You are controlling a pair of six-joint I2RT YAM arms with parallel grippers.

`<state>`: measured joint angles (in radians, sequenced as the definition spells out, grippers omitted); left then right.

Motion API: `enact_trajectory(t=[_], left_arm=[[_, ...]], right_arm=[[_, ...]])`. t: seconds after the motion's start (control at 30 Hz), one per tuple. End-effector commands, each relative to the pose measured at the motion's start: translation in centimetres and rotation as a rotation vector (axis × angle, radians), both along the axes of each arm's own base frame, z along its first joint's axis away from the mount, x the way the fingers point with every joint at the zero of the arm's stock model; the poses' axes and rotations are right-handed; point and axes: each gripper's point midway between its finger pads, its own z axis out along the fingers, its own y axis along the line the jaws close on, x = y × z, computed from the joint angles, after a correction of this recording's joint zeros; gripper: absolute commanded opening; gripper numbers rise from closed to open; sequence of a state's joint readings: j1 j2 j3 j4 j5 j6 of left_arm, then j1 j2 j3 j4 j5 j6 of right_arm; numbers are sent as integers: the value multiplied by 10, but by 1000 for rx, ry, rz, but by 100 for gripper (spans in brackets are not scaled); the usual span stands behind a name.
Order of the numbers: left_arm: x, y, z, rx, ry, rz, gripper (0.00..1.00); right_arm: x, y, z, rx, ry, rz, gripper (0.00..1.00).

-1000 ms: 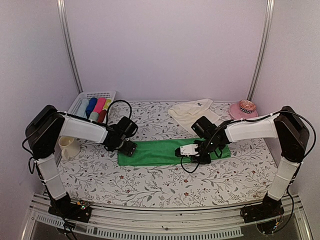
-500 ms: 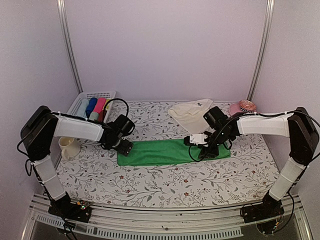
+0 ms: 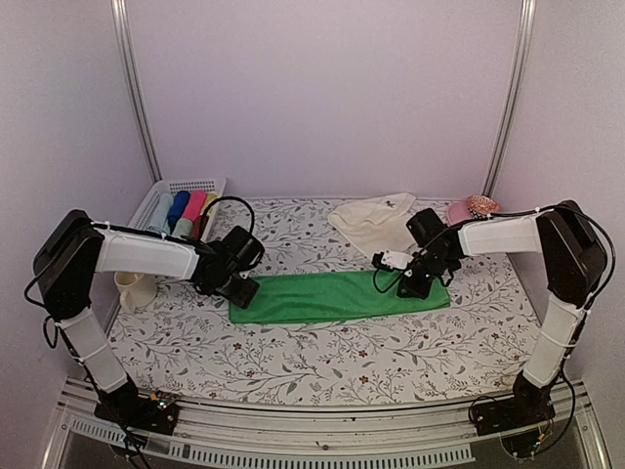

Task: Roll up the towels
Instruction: Smooth out the towel at the center of the board.

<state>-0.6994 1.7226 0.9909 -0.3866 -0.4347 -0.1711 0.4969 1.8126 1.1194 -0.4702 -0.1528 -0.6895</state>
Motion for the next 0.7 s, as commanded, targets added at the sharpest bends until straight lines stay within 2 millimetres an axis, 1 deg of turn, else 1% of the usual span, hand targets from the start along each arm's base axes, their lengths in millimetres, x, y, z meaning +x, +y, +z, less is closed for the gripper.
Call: enact_trajectory(t=[0.0, 0.03, 0.1, 0.23, 0.33, 0.4, 0.47, 0.5, 0.63, 0.67], left_arm=[[-23, -2, -29, 20, 123, -35, 63], [-25, -2, -31, 22, 134, -38, 60], [-28, -1, -36, 32, 161, -43, 57], [-31, 7, -51, 104, 205, -30, 41], [-32, 18, -61, 177, 229, -8, 37], [-32, 24, -61, 206, 226, 7, 36], [-30, 24, -58, 201, 214, 15, 37], [-28, 23, -55, 189, 206, 14, 40], [-24, 6, -38, 105, 177, -23, 73], [-23, 3, -33, 88, 167, -32, 79]], right_arm=[[21, -11, -9, -49, -38, -99, 21], [24, -15, -12, -64, -43, -117, 21], [31, -24, -18, -96, -50, -152, 21], [37, -39, -29, -151, -55, -189, 20], [39, -50, -33, -199, -69, -202, 21], [39, -57, -33, -221, -76, -202, 21], [36, -60, -29, -216, -78, -185, 25], [31, -57, -26, -204, -72, -159, 27], [12, -44, -10, -131, -5, -81, 44], [8, -40, -4, -110, 11, -66, 47]])
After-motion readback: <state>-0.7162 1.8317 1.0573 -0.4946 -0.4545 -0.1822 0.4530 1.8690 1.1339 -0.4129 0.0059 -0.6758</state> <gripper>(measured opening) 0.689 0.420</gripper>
